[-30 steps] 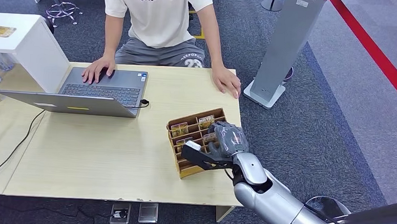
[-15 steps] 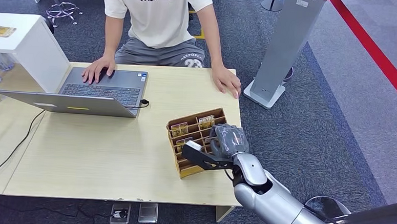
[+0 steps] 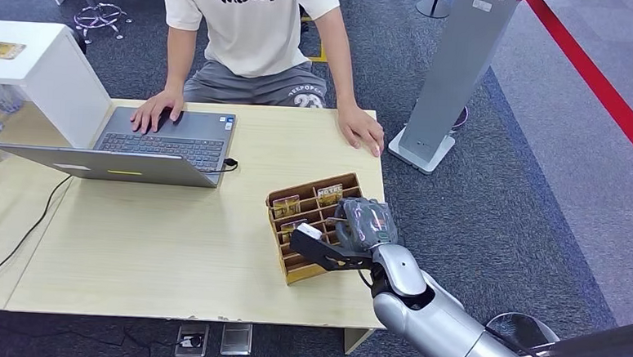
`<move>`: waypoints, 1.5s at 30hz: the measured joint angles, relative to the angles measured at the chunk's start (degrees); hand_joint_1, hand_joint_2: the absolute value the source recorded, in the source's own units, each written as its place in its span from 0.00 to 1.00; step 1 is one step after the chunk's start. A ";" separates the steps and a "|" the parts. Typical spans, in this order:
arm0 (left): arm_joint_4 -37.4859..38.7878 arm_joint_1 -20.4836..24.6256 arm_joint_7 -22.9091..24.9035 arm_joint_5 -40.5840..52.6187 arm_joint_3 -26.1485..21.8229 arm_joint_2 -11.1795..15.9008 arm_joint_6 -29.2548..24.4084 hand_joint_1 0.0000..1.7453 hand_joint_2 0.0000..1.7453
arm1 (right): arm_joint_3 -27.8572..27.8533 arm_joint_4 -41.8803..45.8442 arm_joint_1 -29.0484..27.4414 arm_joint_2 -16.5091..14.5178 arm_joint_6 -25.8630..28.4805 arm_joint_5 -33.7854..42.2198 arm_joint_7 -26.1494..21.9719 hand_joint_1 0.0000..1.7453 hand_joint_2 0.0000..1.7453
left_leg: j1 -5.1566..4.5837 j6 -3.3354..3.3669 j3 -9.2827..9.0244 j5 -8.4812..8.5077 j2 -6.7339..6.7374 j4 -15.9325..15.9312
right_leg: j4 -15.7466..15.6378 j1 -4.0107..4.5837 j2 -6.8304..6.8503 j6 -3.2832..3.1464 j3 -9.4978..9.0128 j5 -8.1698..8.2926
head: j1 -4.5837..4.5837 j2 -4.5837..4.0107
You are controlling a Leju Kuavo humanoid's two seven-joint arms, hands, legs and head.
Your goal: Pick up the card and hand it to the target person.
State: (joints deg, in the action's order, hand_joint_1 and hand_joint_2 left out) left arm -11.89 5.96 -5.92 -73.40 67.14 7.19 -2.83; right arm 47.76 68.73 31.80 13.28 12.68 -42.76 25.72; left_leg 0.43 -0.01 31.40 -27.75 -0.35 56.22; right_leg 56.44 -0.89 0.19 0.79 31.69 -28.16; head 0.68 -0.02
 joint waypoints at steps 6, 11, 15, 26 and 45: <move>0.00 0.00 -0.19 -0.07 0.36 0.00 -0.26 0.00 0.00 | -0.06 0.27 -0.11 0.10 0.03 0.85 -0.20 0.83 1.00 | 0.00 0.00 0.00 0.00 0.00 0.00 | 0.00 0.00 0.00 0.00 0.00 0.00 | 0.01 -0.01; 0.00 -0.01 0.11 -0.65 0.39 0.00 -0.29 0.00 0.00 | -0.60 2.00 0.01 0.91 -0.52 2.89 -0.30 0.83 1.00 | 0.00 0.00 0.00 0.00 0.00 0.00 | 0.00 0.00 0.00 0.00 -0.01 0.00 | -0.01 0.00; 0.00 -0.02 0.38 -0.92 0.42 0.00 -0.40 0.00 0.00 | -1.55 5.01 0.71 2.11 -1.61 3.46 0.86 0.83 1.00 | 0.00 0.00 0.00 0.00 0.00 0.00 | 0.00 0.00 0.00 0.00 -0.01 0.01 | 0.01 0.01; 0.00 -0.03 0.50 -2.05 0.42 0.00 -0.49 0.00 0.00 | -3.90 17.11 4.69 5.69 -2.90 3.75 4.55 0.83 1.00 | 0.00 0.00 -0.03 0.01 0.01 0.01 | 0.00 0.00 -0.01 -0.02 -0.03 0.03 | -0.01 0.01; 0.00 0.27 0.24 -2.01 0.54 -0.05 0.45 0.00 0.00 | -3.03 15.11 7.18 2.17 14.04 2.00 -11.99 0.83 1.00 | 0.00 0.00 -0.01 0.01 -0.02 0.01 | 0.01 0.00 0.01 -0.02 -0.07 0.02 | 0.01 0.00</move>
State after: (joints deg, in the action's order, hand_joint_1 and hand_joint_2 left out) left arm -11.89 6.23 -5.68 -75.41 67.68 7.14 -2.38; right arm 44.73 83.84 38.97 15.45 26.72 -40.76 13.73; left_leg 0.43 0.00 31.39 -27.74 -0.36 56.23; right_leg 56.45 -0.89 0.20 0.78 31.62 -28.13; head 0.69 -0.02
